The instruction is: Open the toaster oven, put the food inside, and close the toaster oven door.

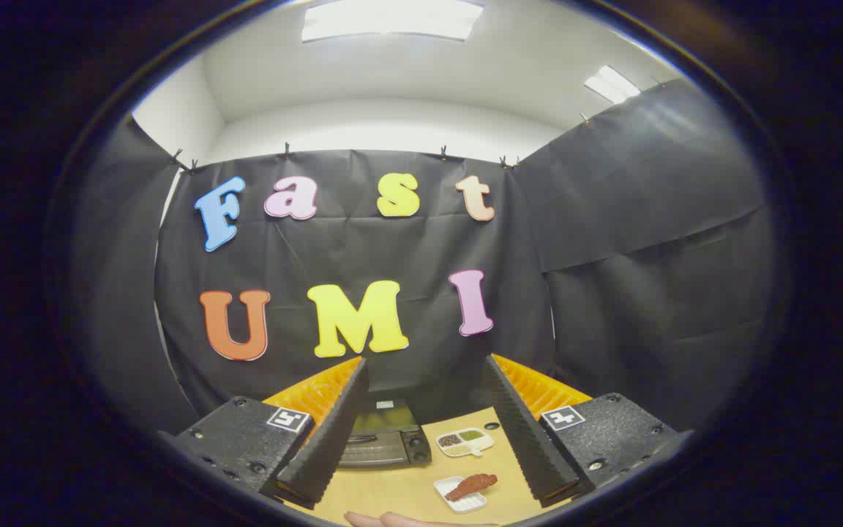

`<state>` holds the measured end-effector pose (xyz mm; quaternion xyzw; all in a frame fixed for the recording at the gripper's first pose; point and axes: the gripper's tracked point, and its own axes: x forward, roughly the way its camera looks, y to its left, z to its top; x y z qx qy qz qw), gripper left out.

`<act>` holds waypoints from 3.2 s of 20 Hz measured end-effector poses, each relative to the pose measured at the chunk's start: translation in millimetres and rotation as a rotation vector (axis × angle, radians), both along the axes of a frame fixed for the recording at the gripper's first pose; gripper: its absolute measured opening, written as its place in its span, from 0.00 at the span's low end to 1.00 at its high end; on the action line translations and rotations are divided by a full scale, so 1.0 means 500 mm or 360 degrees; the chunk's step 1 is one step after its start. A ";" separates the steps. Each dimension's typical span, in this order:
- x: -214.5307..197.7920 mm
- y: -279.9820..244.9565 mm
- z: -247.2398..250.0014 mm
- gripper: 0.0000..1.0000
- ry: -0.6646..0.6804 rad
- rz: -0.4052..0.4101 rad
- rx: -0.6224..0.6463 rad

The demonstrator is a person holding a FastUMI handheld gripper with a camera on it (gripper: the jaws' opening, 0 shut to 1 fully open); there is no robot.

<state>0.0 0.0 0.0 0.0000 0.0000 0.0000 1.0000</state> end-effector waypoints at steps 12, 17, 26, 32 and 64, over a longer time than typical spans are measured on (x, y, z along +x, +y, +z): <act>0.013 0.022 -0.032 1.00 0.0063 0.0037 -0.0051; 0.021 0.023 -0.028 1.00 0.0064 0.0027 -0.0077; 0.116 0.095 -0.117 1.00 0.0088 0.0188 -0.0097; 0.329 0.221 -0.331 1.00 0.0285 0.0346 -0.0211; 0.292 0.293 -0.728 1.00 0.0955 0.0334 -0.0217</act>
